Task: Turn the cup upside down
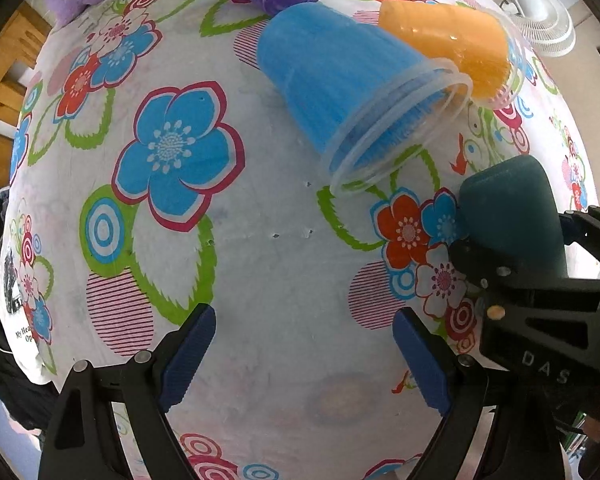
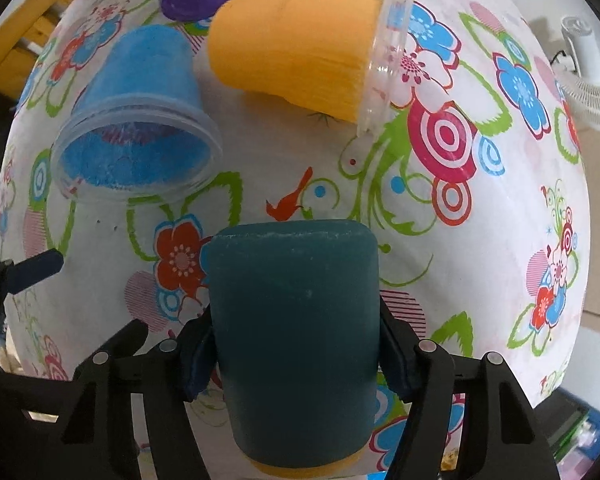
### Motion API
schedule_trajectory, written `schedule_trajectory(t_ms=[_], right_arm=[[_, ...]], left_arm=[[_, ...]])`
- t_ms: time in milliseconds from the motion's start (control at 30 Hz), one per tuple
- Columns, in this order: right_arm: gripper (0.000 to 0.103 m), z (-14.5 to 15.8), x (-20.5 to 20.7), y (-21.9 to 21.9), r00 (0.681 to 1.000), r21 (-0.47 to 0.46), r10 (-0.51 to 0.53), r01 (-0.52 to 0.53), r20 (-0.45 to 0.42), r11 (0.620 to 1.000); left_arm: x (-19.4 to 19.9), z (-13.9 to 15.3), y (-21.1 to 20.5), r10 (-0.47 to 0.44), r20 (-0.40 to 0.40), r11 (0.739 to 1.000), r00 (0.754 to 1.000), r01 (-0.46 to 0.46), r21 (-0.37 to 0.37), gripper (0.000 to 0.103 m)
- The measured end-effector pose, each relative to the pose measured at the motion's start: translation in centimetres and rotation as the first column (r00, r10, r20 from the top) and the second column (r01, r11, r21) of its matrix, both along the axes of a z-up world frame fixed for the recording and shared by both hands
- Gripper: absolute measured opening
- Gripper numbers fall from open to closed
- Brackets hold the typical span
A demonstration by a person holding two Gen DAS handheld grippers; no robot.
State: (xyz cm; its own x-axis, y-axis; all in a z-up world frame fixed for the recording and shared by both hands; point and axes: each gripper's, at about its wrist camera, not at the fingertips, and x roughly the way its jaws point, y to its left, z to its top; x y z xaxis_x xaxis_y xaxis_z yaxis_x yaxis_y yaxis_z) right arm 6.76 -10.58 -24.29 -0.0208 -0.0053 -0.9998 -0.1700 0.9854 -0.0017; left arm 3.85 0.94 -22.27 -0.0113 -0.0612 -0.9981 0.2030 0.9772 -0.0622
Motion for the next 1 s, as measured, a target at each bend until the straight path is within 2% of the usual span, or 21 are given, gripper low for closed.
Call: schedule_trajectory(t_ms=[267, 433, 767, 1000], right_arm=[[0.069, 2.0, -1.1, -0.8, 0.999, 0.019, 0.017, -0.018, 0.040, 1.000], [0.069, 4.1, -1.0, -1.3, 0.997, 0.037, 0.029, -0.032, 0.076, 0.999], [0.070, 9.4, -1.9, -2.0, 0.978, 0.109, 0.038, -0.062, 0.203, 0.992], [0.070, 11.5, -2.8, -2.3, 0.955, 0.157, 0.033, -0.083, 0.296, 0.984]], left_arm=[[-0.2, 1.1, -0.5, 0.013, 0.016, 1.000, 1.000, -0.013, 0.004, 0.091], [-0.4, 3.2, -0.9, 0.015, 0.047, 1.000, 0.999, -0.016, 0.011, 0.091], [-0.5, 7.1, -0.6, 0.058, 0.123, 0.998, 0.991, -0.060, 0.011, 0.091], [-1.5, 9.5, 0.4, 0.101, 0.170, 0.995, 0.980, -0.102, -0.005, 0.091]])
